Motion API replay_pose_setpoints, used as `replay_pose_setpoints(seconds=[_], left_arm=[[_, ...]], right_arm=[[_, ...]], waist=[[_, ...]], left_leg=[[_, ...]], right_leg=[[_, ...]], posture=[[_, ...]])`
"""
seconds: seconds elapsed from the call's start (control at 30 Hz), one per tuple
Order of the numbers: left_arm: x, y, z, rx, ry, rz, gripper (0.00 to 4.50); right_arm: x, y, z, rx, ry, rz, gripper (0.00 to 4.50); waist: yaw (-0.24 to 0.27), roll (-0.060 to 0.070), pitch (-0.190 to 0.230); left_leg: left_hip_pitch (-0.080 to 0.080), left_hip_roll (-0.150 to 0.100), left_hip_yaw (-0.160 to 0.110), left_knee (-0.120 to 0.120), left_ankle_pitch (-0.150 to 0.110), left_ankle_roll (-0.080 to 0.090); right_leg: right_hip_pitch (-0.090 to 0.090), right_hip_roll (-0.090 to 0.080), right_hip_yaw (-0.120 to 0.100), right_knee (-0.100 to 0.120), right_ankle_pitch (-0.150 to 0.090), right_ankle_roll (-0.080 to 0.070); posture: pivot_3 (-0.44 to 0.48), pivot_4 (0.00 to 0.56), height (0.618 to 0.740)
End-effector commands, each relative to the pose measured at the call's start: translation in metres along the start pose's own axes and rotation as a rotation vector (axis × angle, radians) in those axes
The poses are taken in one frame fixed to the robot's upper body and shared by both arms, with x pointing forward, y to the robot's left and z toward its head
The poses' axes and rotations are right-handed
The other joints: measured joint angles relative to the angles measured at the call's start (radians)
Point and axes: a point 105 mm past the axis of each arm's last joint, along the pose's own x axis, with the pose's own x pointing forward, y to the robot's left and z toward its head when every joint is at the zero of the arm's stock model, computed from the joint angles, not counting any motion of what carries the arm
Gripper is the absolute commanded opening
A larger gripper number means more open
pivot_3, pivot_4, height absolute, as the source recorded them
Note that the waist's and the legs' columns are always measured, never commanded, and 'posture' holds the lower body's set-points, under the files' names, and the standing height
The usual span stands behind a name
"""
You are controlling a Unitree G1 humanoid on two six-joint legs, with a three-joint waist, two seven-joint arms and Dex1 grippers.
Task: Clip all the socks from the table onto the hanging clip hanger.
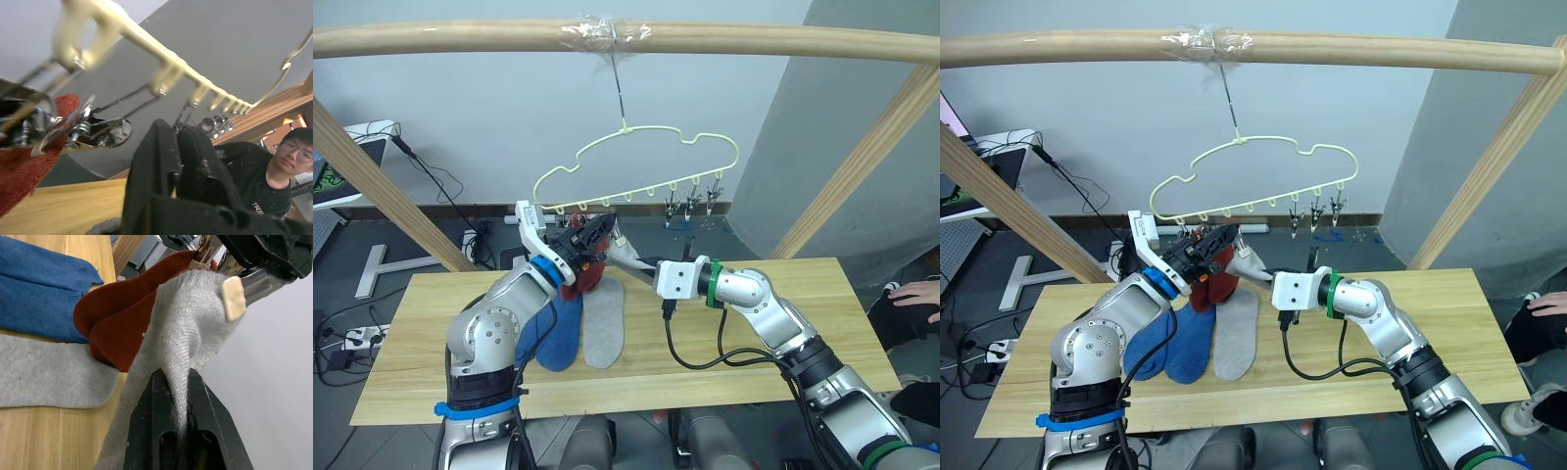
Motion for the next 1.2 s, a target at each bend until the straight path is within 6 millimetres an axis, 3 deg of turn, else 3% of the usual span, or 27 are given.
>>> replay_pose_setpoints(seconds=[0.03,0.27,0.33,0.37,0.4,0.47,0.6,0.77,0.8,0.93,1.07,1.2], left_arm=[[-0.003,0.005,-0.007,0.011,0.032,0.033,1.55],[-0.007,0.001,-0.003,0.014,0.028,0.02,3.73],[-0.017,-0.003,0.0,0.033,0.049,-0.001,4.4],[-0.024,-0.007,0.001,0.041,0.063,-0.021,4.49],[-0.028,-0.009,0.002,0.046,0.073,-0.034,4.5],[-0.035,-0.015,0.005,0.041,0.083,-0.058,4.5],[-0.045,-0.021,0.005,0.136,0.139,-0.07,4.5],[-0.056,-0.026,0.005,0.235,0.181,-0.089,4.5],[-0.058,-0.026,0.004,0.253,0.193,-0.089,4.5],[-0.068,-0.03,-0.002,0.417,0.23,-0.111,4.5],[-0.066,-0.035,0.0,0.503,0.188,-0.123,4.5],[-0.06,-0.028,0.009,0.578,0.136,-0.106,4.5]], right_arm=[[-0.001,-0.01,0.008,-0.034,-0.031,-0.029,0.0],[0.0,-0.009,0.008,-0.014,-0.038,-0.034,0.0],[0.001,-0.01,0.007,0.042,-0.038,-0.049,0.0],[0.001,-0.01,0.005,0.082,-0.039,-0.059,0.0],[0.001,-0.01,0.004,0.108,-0.039,-0.065,0.56],[0.002,-0.01,0.002,0.175,-0.04,-0.072,1.05],[0.002,-0.007,-0.006,0.346,-0.021,-0.107,2.5],[-0.01,-0.004,-0.013,0.518,0.007,-0.159,4.28],[-0.012,-0.004,-0.014,0.544,0.011,-0.172,4.47],[-0.029,-0.025,-0.024,0.828,0.067,-0.484,4.47],[-0.041,-0.043,-0.02,0.88,0.062,-0.609,4.47],[-0.044,-0.059,-0.015,0.869,0.055,-0.696,3.58]], waist=[[0.0,0.0,0.0],[0.003,-0.003,0.005],[0.001,-0.003,0.007],[0.001,-0.003,0.007],[0.0,-0.003,0.007],[0.002,-0.003,0.009],[0.005,-0.002,0.011],[0.018,0.001,0.012],[0.023,0.001,0.012],[0.025,0.003,0.014],[0.032,0.007,0.016],[0.033,0.007,0.016]], left_leg=[[0.0,0.0,0.0,0.0,0.0,0.0],[-0.001,0.0,-0.003,0.0,0.0,0.0],[-0.002,0.0,-0.004,0.0,0.0,0.0],[-0.002,0.0,-0.005,0.0,0.0,0.0],[-0.002,0.0,-0.005,0.0,0.0,0.0],[-0.002,0.001,-0.007,-0.001,0.0,0.0],[-0.004,0.0,-0.01,0.0,0.0,0.0],[-0.006,-0.002,-0.01,0.0,0.0,0.0],[-0.007,-0.002,-0.01,0.001,0.0,0.0],[-0.015,-0.001,-0.011,0.0,0.002,-0.002],[-0.017,-0.001,-0.012,0.0,0.003,-0.005],[-0.017,-0.001,-0.012,0.001,0.002,-0.003]], right_leg=[[0.0,0.0,0.0,0.0,0.0,0.0],[0.0,0.0,-0.002,0.0,0.0,0.0],[0.0,0.0,-0.002,0.0,0.0,0.0],[-0.001,0.0,-0.001,0.0,0.0,0.0],[-0.002,0.0,-0.001,0.0,0.0,0.0],[-0.002,0.0,-0.002,0.0,0.0,0.0],[-0.002,-0.001,-0.003,0.0,0.0,0.0],[-0.003,-0.003,-0.003,0.0,0.0,0.0],[-0.005,-0.003,-0.003,0.0,0.0,0.0],[-0.013,-0.002,-0.004,0.001,0.001,-0.001],[-0.014,-0.002,-0.005,0.001,0.0,-0.001],[-0.014,-0.002,-0.005,0.0,0.0,-0.001]], posture=[[0.044,0.216,0.74],[0.044,0.216,0.74],[0.05,0.223,0.74],[0.05,0.223,0.74],[0.05,0.223,0.74],[0.054,0.225,0.74],[0.072,0.226,0.74],[0.079,0.23,0.74],[0.079,0.23,0.74],[0.091,0.233,0.74],[0.091,0.233,0.74],[0.076,0.23,0.74]])
